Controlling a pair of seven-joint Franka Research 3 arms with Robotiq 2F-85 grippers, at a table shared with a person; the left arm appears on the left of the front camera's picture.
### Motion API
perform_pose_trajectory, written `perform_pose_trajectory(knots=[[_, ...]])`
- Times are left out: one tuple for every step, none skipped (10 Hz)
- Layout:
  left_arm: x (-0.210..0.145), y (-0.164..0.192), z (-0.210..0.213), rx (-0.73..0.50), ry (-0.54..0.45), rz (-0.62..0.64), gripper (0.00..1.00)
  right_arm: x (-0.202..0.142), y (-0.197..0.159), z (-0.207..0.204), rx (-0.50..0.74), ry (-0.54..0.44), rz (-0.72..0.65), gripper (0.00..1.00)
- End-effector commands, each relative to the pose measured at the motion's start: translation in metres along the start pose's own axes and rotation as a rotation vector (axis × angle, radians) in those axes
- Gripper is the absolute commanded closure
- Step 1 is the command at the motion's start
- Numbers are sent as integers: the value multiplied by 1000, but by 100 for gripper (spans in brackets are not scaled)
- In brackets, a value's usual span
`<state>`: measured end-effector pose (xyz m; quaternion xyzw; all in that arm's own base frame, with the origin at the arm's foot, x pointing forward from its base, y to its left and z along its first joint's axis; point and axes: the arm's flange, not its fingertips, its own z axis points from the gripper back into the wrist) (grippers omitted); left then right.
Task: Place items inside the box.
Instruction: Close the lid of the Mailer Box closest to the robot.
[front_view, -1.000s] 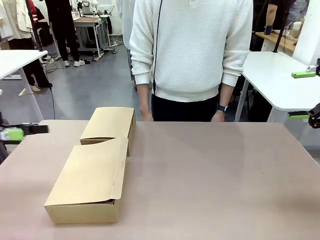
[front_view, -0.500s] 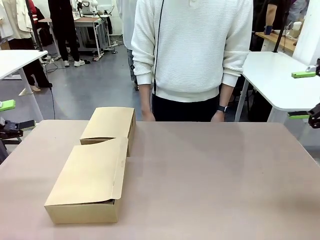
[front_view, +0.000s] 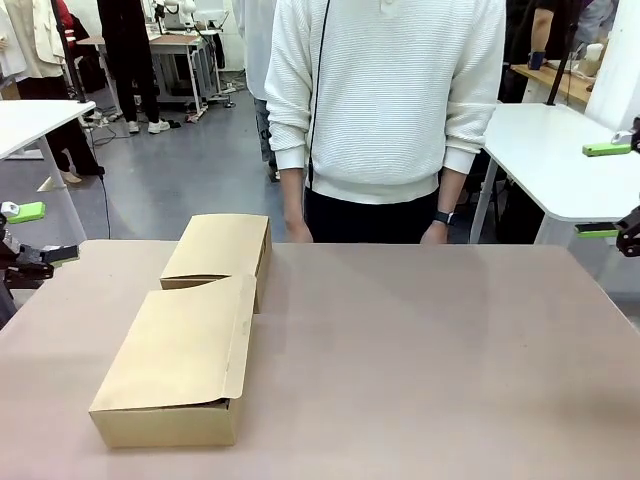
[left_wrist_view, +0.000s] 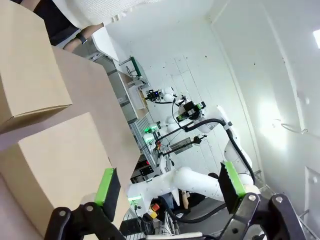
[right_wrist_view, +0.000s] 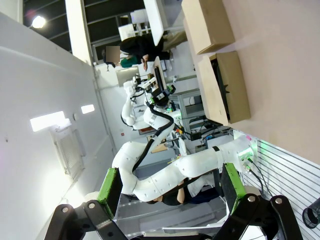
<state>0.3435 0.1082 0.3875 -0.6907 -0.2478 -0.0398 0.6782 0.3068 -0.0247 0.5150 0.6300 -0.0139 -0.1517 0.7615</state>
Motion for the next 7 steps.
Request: perform_pose_trajectory(knots=[[0, -3, 3, -8, -7, -6, 0, -1, 1, 2, 13, 5, 3, 0], [0, -3, 3, -8, -7, -6, 0, -1, 1, 2, 13, 5, 3, 0], [0, -3, 3, -8, -7, -6, 0, -1, 1, 2, 13, 5, 3, 0], [0, -3, 3, -8, -7, -6, 0, -1, 1, 2, 13, 5, 3, 0], [0, -3, 3, -8, -7, -6, 0, -1, 1, 2, 13, 5, 3, 0], [0, -3, 3, -8, -7, -6, 0, -1, 1, 2, 13, 5, 3, 0], [0, -3, 3, -8, -7, -6, 0, -1, 1, 2, 13, 5, 3, 0]])
